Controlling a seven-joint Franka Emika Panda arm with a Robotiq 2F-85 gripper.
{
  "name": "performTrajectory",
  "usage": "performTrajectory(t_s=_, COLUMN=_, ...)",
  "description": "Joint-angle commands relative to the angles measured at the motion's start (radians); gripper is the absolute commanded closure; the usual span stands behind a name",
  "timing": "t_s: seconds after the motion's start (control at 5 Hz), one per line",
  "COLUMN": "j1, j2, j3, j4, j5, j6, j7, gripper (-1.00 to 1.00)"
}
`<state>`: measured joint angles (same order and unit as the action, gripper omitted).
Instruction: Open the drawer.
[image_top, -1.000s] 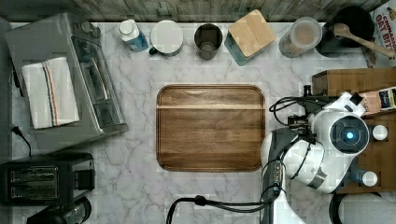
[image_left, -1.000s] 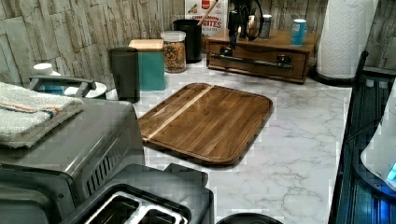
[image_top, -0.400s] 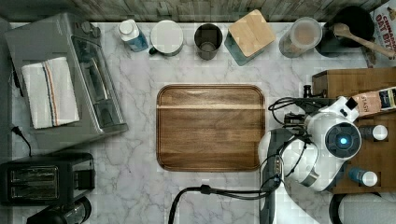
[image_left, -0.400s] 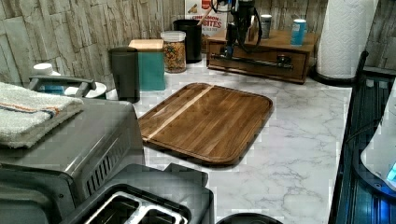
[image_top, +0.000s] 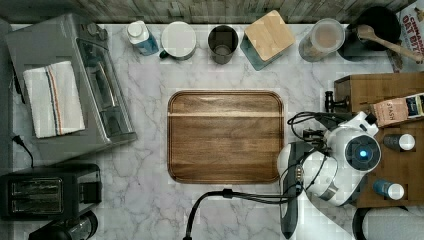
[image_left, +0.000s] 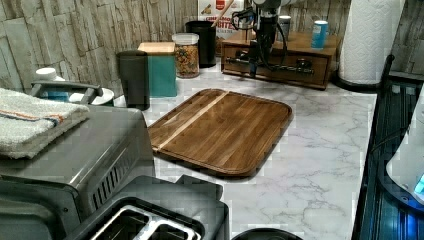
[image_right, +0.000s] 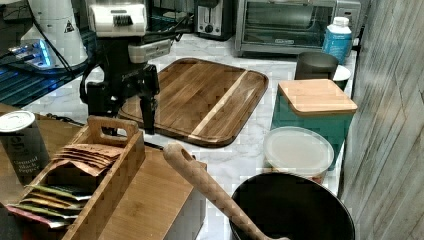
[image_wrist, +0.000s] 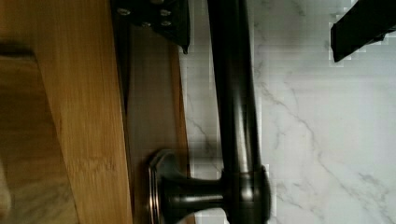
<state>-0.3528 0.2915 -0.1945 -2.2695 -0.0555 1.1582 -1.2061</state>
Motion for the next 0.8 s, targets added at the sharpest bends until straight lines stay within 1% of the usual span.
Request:
performTrajectory(t_s=0.2, j1=-0.089, j2=-0.02, j3=0.108, j4=-0.026, j5=0.093, j6=0.037, j7=-0.156, gripper=-1.0)
performTrajectory(t_s=0.4, j1=-0.096, j2=-0.022, j3=0.15, j4=-0.033, j5=0.114, j6=0.041, j7=-0.168, gripper=-1.0)
performTrajectory(t_s=0.6, j1=-0.108, j2=0.003, j3=0.192, j4=-0.023, j5=0.141, j6=0.045, j7=-0.194, gripper=-1.0)
performTrajectory(t_s=0.8, j1=-0.116, j2=0.004, j3=0.226, j4=0.001, j5=0.109, j6=-0.035, j7=-0.221, gripper=-1.0)
